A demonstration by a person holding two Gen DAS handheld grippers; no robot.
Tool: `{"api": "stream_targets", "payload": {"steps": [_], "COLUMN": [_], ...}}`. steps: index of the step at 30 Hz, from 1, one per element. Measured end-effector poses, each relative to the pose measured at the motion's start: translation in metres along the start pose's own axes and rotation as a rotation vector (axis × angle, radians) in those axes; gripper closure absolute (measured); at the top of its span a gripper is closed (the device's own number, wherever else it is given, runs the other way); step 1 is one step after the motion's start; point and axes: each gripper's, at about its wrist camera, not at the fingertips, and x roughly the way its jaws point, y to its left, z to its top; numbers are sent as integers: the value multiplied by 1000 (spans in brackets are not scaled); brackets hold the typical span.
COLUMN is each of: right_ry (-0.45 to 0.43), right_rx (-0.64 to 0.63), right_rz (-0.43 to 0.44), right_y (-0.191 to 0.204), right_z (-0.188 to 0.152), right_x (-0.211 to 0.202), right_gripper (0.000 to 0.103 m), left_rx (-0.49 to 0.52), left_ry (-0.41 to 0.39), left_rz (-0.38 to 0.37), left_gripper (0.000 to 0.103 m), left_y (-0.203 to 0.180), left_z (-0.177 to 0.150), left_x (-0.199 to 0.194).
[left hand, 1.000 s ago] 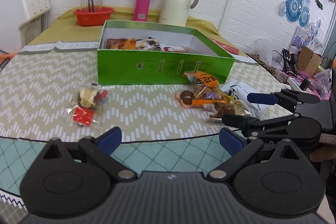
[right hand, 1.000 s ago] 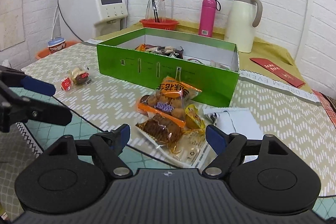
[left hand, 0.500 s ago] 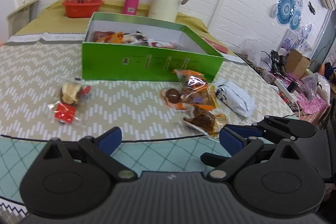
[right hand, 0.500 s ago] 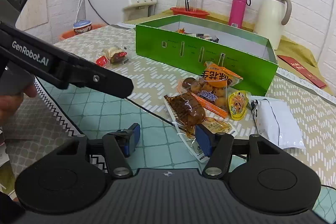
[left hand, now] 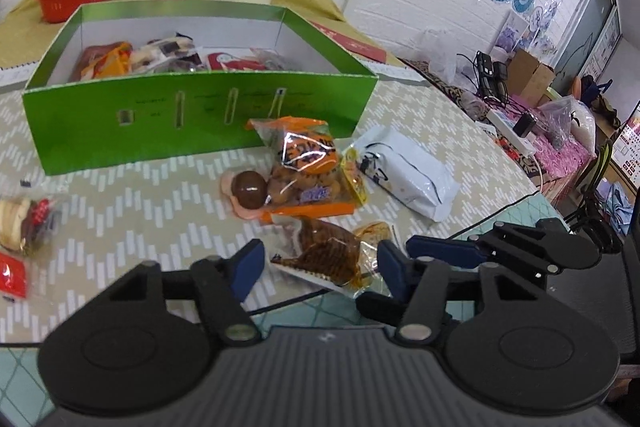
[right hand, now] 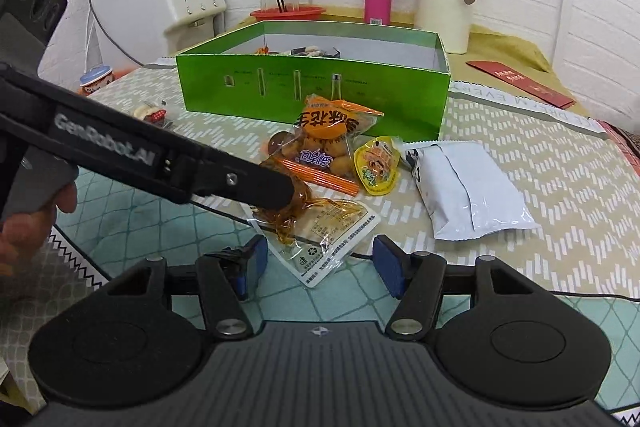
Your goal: Organize snacks
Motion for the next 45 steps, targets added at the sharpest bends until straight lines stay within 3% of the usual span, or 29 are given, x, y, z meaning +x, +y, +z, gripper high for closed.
{"api": "stream_targets", "payload": {"steps": [3, 13, 14, 15, 17, 19, 25, 34, 39, 45], "right_ry": [-9, -20, -21, -25, -29, -38, -95, -226, -247, -221], "right_rx": [-1, -18, -25, -28, -11, 0, -37, -31, 12, 78], "right_rz": [-3, 9, 7, 9, 14, 16, -7, -23, -32, -26], "right_y": [0, -2, 0, 1, 1, 0, 7, -4, -19, -36], "right_z": [2, 11, 12, 12, 11, 10, 21, 75, 99, 105], "right_x": [4, 17, 17, 15, 13, 10, -11, -21, 0, 34], "right_gripper": [9, 7, 18, 59, 77, 83, 89, 89, 89, 88], "left_rx": [11, -10, -12, -27, -57, -46, -17, 37, 32, -14], "left_ry": [-4, -18, -25, -25, -12, -10, -73, -208, -217, -170], "left_rz": [3, 13, 17, 14, -17, -21, -24, -1, 25, 31], "left_gripper": [63, 64, 66, 68, 74, 79, 81, 81, 81, 81], "left_y": [2, 10, 11, 13, 16, 14, 1, -7, 2, 20], "left_z": [-3, 0, 0, 0, -1, -3, 3, 56, 87, 105], "left_x": [2, 0, 0, -2, -5, -9, -32, -54, -36, -4]}}
